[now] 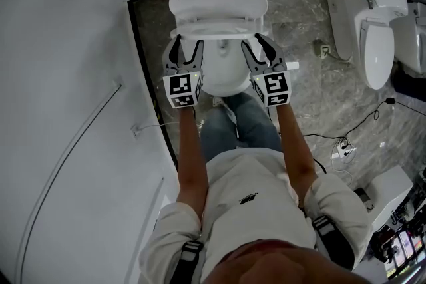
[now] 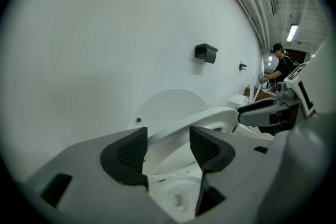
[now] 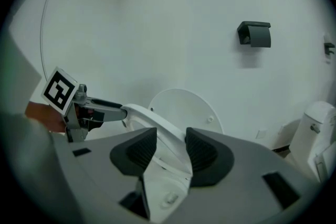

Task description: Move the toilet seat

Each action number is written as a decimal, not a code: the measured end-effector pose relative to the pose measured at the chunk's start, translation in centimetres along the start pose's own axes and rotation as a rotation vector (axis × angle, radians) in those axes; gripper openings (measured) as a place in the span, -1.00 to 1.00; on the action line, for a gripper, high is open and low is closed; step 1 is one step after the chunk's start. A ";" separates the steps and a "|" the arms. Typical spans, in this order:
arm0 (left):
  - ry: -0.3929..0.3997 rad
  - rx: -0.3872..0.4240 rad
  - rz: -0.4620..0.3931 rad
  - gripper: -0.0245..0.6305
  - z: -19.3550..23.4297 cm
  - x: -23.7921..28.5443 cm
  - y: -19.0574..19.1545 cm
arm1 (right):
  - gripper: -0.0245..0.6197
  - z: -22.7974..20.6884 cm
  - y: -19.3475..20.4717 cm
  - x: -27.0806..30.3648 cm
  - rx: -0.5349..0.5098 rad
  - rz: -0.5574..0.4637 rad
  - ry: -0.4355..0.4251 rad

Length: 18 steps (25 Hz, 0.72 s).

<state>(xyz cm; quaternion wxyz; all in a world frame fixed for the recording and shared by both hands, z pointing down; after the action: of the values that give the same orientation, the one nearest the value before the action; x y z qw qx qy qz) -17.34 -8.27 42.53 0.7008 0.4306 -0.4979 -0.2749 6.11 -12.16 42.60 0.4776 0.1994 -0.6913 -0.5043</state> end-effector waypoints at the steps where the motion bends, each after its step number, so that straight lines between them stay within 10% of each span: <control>1: 0.000 0.001 -0.003 -0.10 0.1 0.1 -0.1 | -0.32 -0.1 -0.1 0.2 0.000 -0.002 0.001; 18: -0.003 0.003 -0.044 -0.09 1.8 2.3 -1.6 | -0.35 -1.0 -1.7 2.6 -0.052 -0.015 0.005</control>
<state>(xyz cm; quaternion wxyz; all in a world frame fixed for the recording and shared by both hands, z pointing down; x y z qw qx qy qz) -18.15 -11.45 42.44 0.6932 0.4422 -0.4897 -0.2901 5.36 -15.32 42.38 0.4805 0.1934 -0.6752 -0.5252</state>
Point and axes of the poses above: the fingertips, and each gripper's own axes: x forward along the fingers, z to its left, y out of its underside, the point moved 8 cm from there along -x, backward along the fingers, and after that the axes turned 13 degrees about y, right-handed, at the moved point
